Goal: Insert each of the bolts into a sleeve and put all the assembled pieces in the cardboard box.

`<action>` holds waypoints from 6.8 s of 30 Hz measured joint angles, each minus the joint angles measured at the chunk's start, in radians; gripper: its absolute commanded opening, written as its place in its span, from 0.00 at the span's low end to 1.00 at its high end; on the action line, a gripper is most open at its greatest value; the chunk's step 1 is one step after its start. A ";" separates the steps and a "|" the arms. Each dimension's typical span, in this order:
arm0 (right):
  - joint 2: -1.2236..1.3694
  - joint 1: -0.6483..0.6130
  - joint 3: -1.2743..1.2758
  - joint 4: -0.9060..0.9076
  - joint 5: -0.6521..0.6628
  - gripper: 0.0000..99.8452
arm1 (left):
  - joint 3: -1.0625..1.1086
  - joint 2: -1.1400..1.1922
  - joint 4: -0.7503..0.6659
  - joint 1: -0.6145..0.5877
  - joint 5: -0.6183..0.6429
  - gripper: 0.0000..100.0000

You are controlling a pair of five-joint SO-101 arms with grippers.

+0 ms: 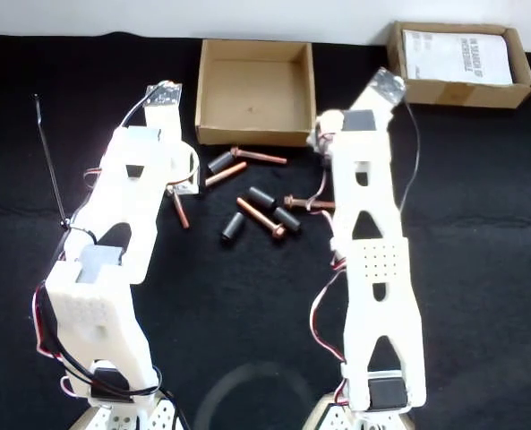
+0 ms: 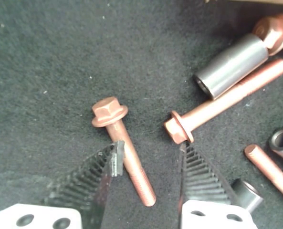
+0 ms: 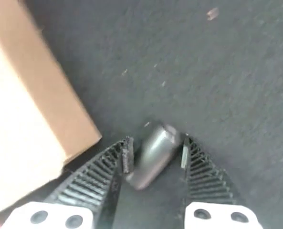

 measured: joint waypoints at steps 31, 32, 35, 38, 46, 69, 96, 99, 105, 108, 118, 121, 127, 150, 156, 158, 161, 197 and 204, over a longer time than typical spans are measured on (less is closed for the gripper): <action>0.034 0.054 -0.124 0.003 -0.074 0.19 | 0.000 0.000 0.000 -0.002 -0.026 0.21; 0.038 0.068 -0.124 0.000 -0.074 0.19 | 0.000 0.000 0.000 -0.002 -0.026 0.21; 0.046 0.094 -0.112 -0.025 -0.074 0.19 | 0.000 0.000 0.000 -0.002 -0.026 0.21; 0.051 0.098 -0.101 -0.031 -0.074 0.19 | 0.000 0.000 0.000 -0.002 -0.026 0.21; 0.054 0.052 -0.100 -0.077 -0.074 0.19 | 0.000 0.000 0.000 -0.002 -0.026 0.21; 0.061 -0.003 -0.035 -0.273 0.080 0.18 | 0.000 0.000 0.000 -0.002 -0.026 0.21; 0.074 0.020 -0.238 0.167 0.393 0.01 | 0.000 0.000 -0.009 -0.009 -0.026 0.21; 0.029 0.040 -0.276 0.276 0.450 0.01 | 0.000 0.003 -0.012 -0.009 -0.026 0.21; -0.143 0.054 -0.284 0.344 0.474 0.01 | 0.003 0.003 -0.012 0.018 -0.028 0.21; -0.242 0.063 -0.285 0.347 0.474 0.01 | 0.035 0.000 -0.015 0.029 -0.029 0.21; -0.548 0.066 -0.288 0.347 0.477 0.01 | 0.029 -0.025 0.049 0.023 -0.028 0.21; -0.603 0.083 -0.290 0.347 0.477 0.01 | 0.002 -0.054 0.178 0.021 -0.029 0.21; -0.678 0.086 -0.293 0.347 0.509 0.01 | -0.106 -0.150 0.442 0.014 -0.029 0.21; -1.656 0.048 1.089 0.295 0.574 0.01 | -0.244 -0.094 0.511 -0.012 0.008 0.22; -1.827 0.048 1.363 0.215 0.574 0.01 | -0.244 -0.011 0.482 -0.012 0.060 0.22; -1.864 0.048 1.418 0.207 0.574 0.01 | -0.244 0.011 0.451 -0.012 0.064 0.22; -1.904 0.048 1.467 0.204 0.574 0.01 | -0.244 0.038 0.410 -0.012 0.066 0.22; -2.254 0.176 1.884 0.204 0.577 0.01 | -0.255 0.198 0.112 -0.052 0.094 0.01; -2.314 0.262 1.946 0.204 0.634 0.01 | -0.255 0.198 0.103 -0.052 0.094 0.01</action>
